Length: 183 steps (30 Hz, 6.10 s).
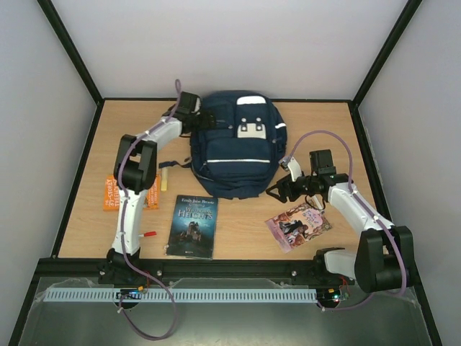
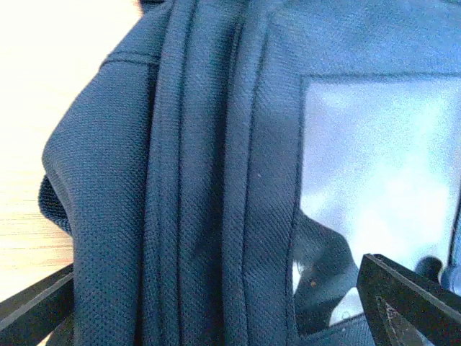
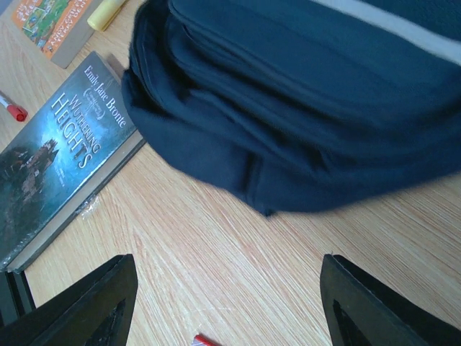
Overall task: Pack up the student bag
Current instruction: Move the student bag to the center of the board, then pick up the book from the center of the board.
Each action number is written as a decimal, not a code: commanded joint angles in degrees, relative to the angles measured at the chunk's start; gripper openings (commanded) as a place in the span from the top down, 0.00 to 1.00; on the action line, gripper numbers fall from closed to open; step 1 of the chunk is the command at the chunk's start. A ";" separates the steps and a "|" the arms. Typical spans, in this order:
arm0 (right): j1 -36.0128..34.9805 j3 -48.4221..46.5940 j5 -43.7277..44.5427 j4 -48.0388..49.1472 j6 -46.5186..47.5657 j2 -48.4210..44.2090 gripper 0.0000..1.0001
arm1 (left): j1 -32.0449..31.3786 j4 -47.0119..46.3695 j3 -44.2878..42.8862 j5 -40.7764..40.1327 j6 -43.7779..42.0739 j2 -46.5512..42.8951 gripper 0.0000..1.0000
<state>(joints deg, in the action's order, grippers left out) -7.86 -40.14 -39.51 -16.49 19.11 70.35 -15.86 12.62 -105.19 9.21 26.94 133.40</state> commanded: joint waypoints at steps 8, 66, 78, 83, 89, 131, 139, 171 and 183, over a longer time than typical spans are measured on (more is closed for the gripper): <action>-0.21 -1.52 -1.74 -2.95 1.10 -1.11 0.30 | -10.17 6.36 1.72 -5.73 -0.65 -6.92 0.01; -46.52 -19.05 13.53 -2.63 -14.52 27.29 0.50 | -20.00 12.93 79.79 -4.30 26.86 -72.62 0.00; -46.30 -20.11 18.32 -2.84 -16.39 31.56 0.50 | -24.68 10.22 83.66 -3.10 28.86 -74.46 0.01; -43.90 -20.02 18.45 -3.30 -17.07 33.16 0.50 | -29.38 7.55 85.09 -2.23 31.79 -75.83 0.02; -38.28 -20.24 16.39 -4.76 -16.69 32.96 0.49 | -36.51 3.61 84.42 -1.75 35.42 -77.17 0.06; -35.23 -17.77 14.76 -2.67 -17.09 38.18 0.68 | -39.40 -0.07 101.47 -13.22 60.21 -101.42 0.06; -35.27 -18.34 13.94 -3.11 -16.94 39.29 0.69 | -38.67 -5.78 102.11 -12.36 59.04 -101.14 0.05; -35.21 -18.05 13.18 -1.80 -16.90 39.16 0.64 | -41.17 -15.82 84.48 -11.47 47.10 -99.70 0.19; -35.20 -17.79 13.05 -1.88 -16.55 38.79 0.61 | -41.13 -9.56 84.98 -15.05 53.11 -94.40 0.24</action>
<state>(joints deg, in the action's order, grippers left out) -41.39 -60.18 -30.48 -17.82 2.31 105.82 -56.36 4.25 -18.70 -5.17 76.77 38.35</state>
